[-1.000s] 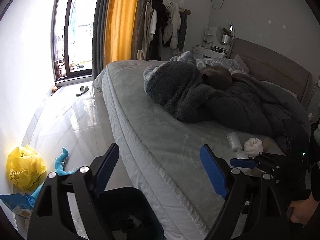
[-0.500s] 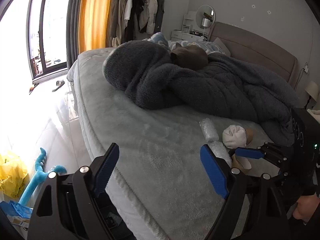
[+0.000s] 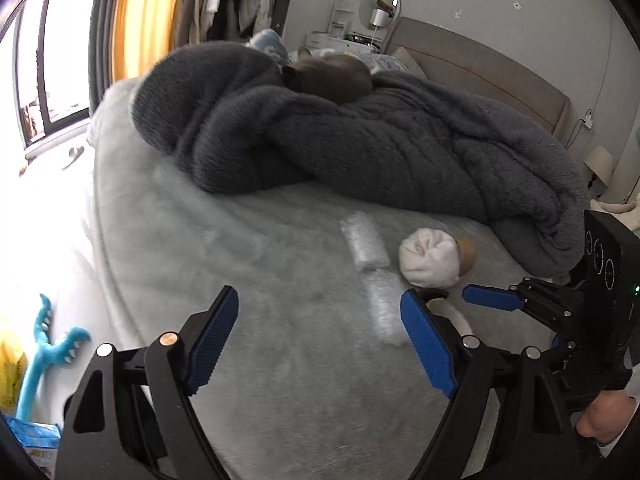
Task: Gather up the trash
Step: 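Grasp the bubble wrap with the left tool while the right tool grasps the tape core, then carry the bubble wrap and tape core over the teal bin, then open the left tool over the bin while the right tool releases the tape core, then move both tools back over the bed toward the black clip and tape roll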
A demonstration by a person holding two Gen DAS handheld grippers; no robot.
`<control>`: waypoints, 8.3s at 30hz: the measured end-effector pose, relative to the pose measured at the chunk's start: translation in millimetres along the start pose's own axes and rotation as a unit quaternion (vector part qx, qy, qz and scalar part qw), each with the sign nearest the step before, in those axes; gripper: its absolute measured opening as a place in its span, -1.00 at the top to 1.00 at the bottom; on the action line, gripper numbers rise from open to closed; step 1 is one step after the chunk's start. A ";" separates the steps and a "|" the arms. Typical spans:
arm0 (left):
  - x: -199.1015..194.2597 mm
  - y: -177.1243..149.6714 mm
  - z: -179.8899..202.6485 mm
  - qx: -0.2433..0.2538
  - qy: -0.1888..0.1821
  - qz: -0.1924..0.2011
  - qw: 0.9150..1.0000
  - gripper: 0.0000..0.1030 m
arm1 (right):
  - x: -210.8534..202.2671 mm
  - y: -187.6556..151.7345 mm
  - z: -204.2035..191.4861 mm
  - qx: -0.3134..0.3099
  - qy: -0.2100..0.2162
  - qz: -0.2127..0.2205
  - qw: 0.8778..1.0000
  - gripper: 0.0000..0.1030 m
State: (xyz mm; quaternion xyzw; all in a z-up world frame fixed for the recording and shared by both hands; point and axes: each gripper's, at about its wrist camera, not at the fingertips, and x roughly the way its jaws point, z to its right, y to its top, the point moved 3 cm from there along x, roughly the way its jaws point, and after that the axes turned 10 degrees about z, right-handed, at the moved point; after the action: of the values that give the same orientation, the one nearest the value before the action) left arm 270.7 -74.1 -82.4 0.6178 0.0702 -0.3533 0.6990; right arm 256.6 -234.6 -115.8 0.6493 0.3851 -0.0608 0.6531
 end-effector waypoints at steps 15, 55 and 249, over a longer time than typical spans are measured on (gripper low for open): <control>31.7 -11.6 21.4 -0.023 -0.022 -0.043 0.999 -0.65 | 11.7 -21.5 25.8 0.047 0.024 -0.031 0.998 -0.11; 61.4 -34.8 39.4 -0.051 -0.055 -0.088 0.993 0.28 | -20.9 -5.3 49.4 0.080 0.040 0.017 0.996 0.21; -18.3 1.0 -0.9 0.023 0.078 0.066 0.995 -0.77 | 7.8 40.8 45.7 0.049 -0.014 0.027 0.998 -0.59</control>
State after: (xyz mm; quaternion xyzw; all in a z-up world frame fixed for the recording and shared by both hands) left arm 258.0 -65.8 -72.0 0.6626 0.0759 -0.2587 0.6988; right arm 305.1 -266.1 -94.0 0.6899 0.3549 -0.0709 0.6269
